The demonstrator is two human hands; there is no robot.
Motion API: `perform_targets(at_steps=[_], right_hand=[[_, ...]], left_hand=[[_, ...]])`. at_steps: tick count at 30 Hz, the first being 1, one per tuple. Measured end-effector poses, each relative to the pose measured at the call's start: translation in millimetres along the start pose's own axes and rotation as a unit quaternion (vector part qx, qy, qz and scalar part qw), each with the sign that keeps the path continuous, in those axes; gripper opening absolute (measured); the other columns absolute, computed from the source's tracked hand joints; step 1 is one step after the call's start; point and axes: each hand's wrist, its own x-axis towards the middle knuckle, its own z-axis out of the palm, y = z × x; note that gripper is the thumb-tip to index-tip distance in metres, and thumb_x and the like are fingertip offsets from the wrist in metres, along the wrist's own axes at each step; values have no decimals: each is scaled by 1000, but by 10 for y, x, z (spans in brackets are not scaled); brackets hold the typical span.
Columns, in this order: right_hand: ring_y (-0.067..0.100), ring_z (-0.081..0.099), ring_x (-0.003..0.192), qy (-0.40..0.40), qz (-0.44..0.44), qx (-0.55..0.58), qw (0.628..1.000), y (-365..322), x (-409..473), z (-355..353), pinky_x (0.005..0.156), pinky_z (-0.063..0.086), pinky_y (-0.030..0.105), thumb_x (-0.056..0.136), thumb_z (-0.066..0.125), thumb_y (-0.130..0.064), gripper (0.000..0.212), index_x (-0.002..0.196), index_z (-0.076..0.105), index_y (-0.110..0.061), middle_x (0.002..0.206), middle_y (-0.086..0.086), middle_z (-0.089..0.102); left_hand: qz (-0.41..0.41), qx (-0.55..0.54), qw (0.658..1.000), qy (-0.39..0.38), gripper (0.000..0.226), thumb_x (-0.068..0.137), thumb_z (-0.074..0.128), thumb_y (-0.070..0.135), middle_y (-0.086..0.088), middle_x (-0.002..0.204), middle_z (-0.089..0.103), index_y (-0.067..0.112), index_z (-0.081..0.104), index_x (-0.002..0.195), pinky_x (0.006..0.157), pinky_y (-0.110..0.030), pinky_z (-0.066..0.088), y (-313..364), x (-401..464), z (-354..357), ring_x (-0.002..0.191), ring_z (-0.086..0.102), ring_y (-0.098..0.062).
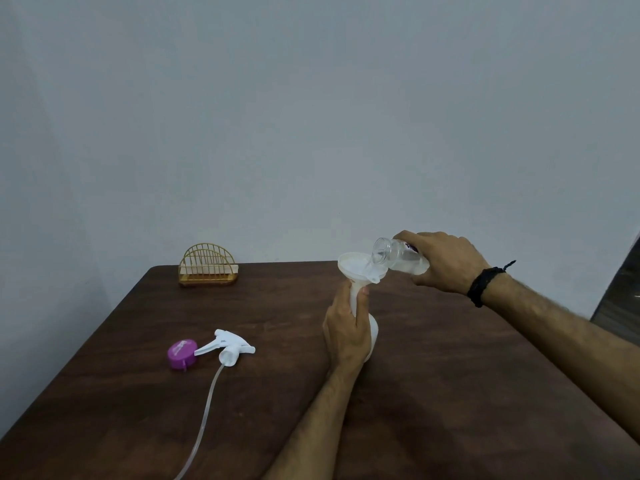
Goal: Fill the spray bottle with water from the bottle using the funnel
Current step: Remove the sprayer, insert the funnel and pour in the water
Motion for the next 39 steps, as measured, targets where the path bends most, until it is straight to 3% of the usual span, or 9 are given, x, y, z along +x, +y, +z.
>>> perform_targets(at_steps=[9, 29, 39], right_hand=[[16, 56, 78, -4, -2, -2, 1000, -1, 0, -12, 57, 35, 27, 78, 65, -30, 50, 125, 48, -37, 93, -11, 62], [16, 53, 79, -23, 0, -22, 999, -32, 8, -90, 59, 37, 29, 76, 66, -24, 56, 128, 46, -35, 94, -13, 58], [15, 54, 82, -29, -1, -31, 999, -55, 6, -128, 61, 39, 29, 79, 66, -24, 56, 130, 46, -36, 100, -12, 61]], left_hand=[[-4, 7, 1000, -3, 29, 100, 45, 45, 17, 84, 60, 22, 63, 101, 66, -16, 45, -4, -2, 2, 74, 59, -1], [1, -6, 1000, 2, 45, 97, 33, 60, 21, 83, 57, 26, 61, 103, 68, -21, 50, -25, -16, 19, 75, 57, 4], [11, -10, 1000, 0, 33, 98, 36, 56, 28, 83, 55, 33, 58, 105, 68, -10, 41, 0, -18, -13, 80, 57, 10]])
